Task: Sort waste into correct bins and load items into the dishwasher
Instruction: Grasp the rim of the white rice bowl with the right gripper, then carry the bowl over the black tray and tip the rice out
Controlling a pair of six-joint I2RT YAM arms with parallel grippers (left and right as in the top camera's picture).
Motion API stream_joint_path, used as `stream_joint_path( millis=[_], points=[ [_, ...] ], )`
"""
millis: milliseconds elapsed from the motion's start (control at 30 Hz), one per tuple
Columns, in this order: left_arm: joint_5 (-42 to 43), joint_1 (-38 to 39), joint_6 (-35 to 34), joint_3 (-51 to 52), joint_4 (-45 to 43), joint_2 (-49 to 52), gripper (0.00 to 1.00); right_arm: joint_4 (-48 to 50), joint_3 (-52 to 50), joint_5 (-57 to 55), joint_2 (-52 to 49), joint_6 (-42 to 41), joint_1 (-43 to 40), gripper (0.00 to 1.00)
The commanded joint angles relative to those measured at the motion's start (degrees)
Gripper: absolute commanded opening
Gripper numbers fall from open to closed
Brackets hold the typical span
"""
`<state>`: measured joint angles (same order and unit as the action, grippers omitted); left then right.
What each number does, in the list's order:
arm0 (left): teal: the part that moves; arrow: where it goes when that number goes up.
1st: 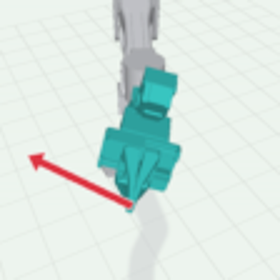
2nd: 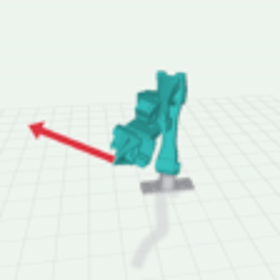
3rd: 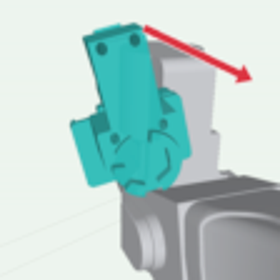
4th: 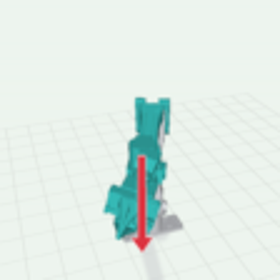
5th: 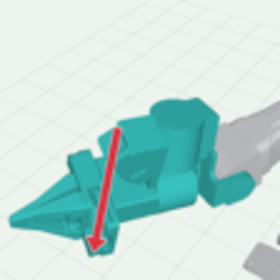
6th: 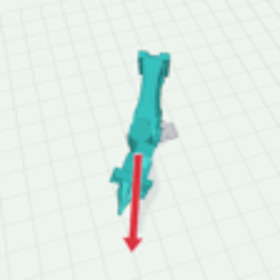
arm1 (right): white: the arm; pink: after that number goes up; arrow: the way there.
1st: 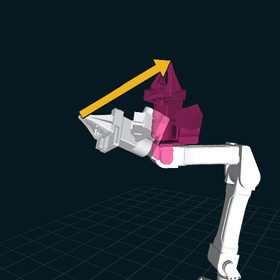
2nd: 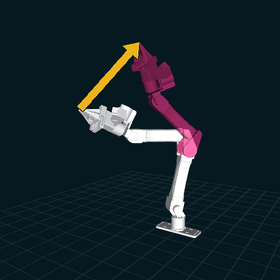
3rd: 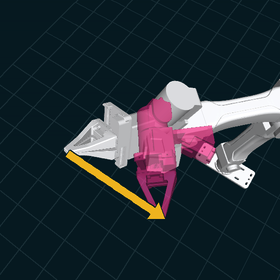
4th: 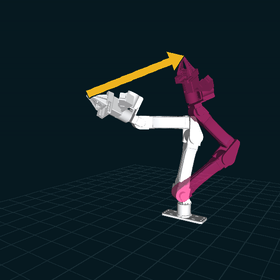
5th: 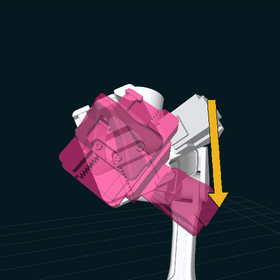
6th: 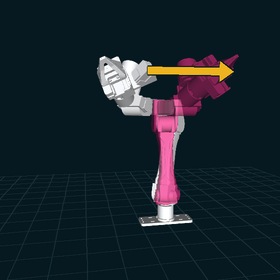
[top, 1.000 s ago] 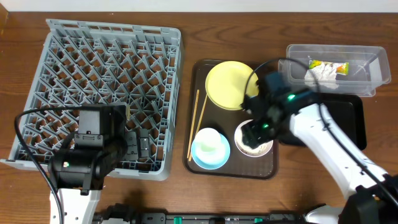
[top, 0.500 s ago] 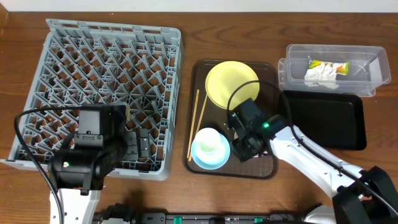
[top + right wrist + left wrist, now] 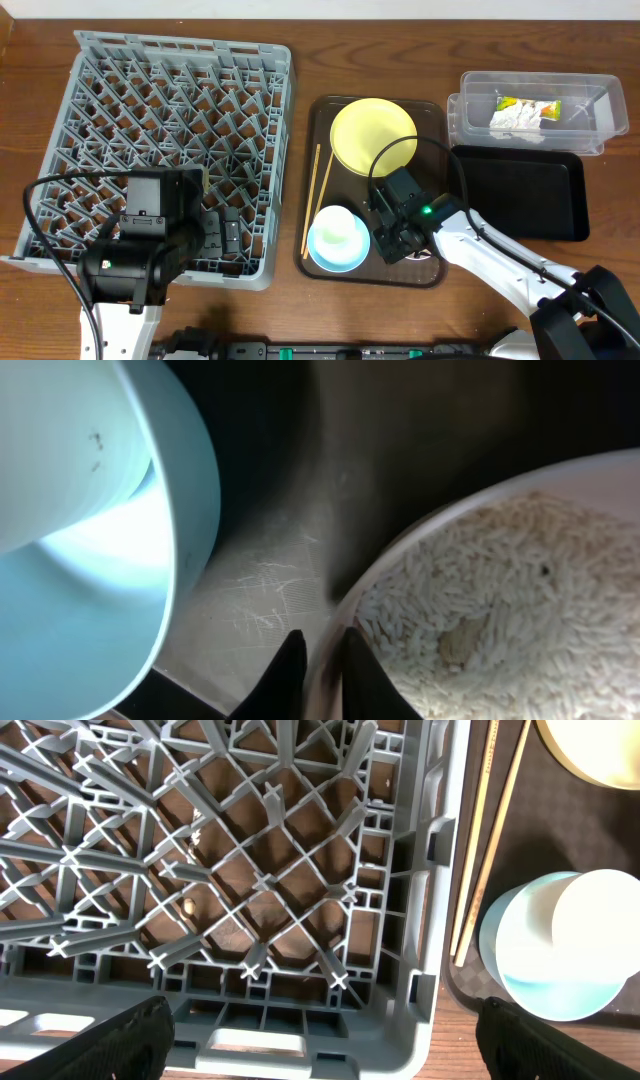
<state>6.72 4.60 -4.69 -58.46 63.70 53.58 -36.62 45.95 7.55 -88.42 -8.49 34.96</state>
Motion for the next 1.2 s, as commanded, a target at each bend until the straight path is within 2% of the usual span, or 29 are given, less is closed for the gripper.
stream_joint_path(
  millis=[0,100,333,433,667,833,1167],
  points=[
    [0.11,0.09,-0.52,-1.14,0.17,-0.04,0.96,-0.37,1.66,0.2,0.04,-0.94,0.68,0.06],
    [0.13,0.09,-0.52,-1.14,0.17,-0.04,0.96,-3.21,5.86,0.17,0.09,-0.9,0.35,0.01],
    [0.11,0.09,-0.52,-1.14,0.2,-0.04,0.96,-10.58,18.1,0.76,0.11,-1.88,-3.82,0.01],
    [0.11,0.09,-0.52,-1.14,0.24,-0.04,0.96,-10.82,20.7,0.94,0.5,-3.87,-7.54,0.01],
    [0.11,0.09,-0.52,-1.14,0.22,-0.04,0.96,-9.2,21.03,16.44,2.27,-5.16,-21.7,0.01],
    [0.11,0.09,-0.52,-1.14,0.17,-0.04,0.96,-9.49,20.74,28.89,2.27,-1.57,-32.02,0.01],
    [0.11,0.09,-0.52,-1.14,0.17,-0.04,0.96,-8.68,15.39,41.48,1.81,1.79,-46.4,0.01]
  ],
)
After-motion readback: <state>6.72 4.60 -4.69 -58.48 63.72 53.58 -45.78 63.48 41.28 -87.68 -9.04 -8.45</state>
